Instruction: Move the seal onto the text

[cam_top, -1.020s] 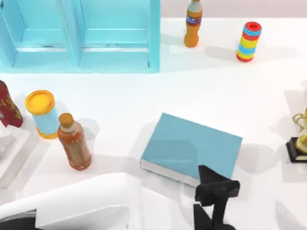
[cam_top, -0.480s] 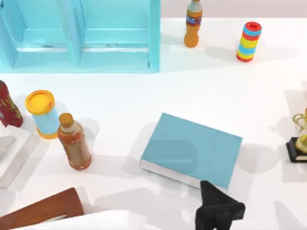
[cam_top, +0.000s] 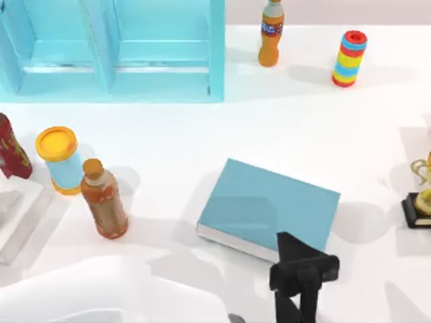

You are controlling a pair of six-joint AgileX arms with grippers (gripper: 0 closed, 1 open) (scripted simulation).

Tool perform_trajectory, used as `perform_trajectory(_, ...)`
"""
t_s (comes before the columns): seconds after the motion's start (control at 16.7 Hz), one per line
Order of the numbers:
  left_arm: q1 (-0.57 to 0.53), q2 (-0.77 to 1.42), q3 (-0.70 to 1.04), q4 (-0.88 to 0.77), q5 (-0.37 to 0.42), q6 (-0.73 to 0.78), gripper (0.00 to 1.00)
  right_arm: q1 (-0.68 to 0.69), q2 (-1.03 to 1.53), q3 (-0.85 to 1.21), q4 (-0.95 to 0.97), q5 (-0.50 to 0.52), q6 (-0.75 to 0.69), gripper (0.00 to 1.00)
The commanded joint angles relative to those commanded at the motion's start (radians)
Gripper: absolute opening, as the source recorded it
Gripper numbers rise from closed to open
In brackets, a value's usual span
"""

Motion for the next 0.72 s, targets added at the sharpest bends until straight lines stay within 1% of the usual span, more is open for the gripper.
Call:
perform_trajectory(0.18, 0.096, -0.149, -0.024, 0.113, 0.044, 0.183, 1.0, 0.0, 0.0, 0.0, 0.0, 0.0, 0.0, 1.0)
perform_trajectory(0.36, 0.234, -0.359, -0.078, 0.264, 0.117, 0.465, 1.0, 0.0, 0.0, 0.0, 0.0, 0.0, 0.0, 1.0)
perform_trajectory(0.54, 0.401, -0.607, -0.165, 0.433, 0.216, 0.834, 1.0, 0.0, 0.0, 0.0, 0.0, 0.0, 0.0, 1.0)
perform_trajectory(0.72, 0.588, -0.874, -0.288, 0.605, 0.339, 1.269, 1.0, 0.0, 0.0, 0.0, 0.0, 0.0, 0.0, 1.0)
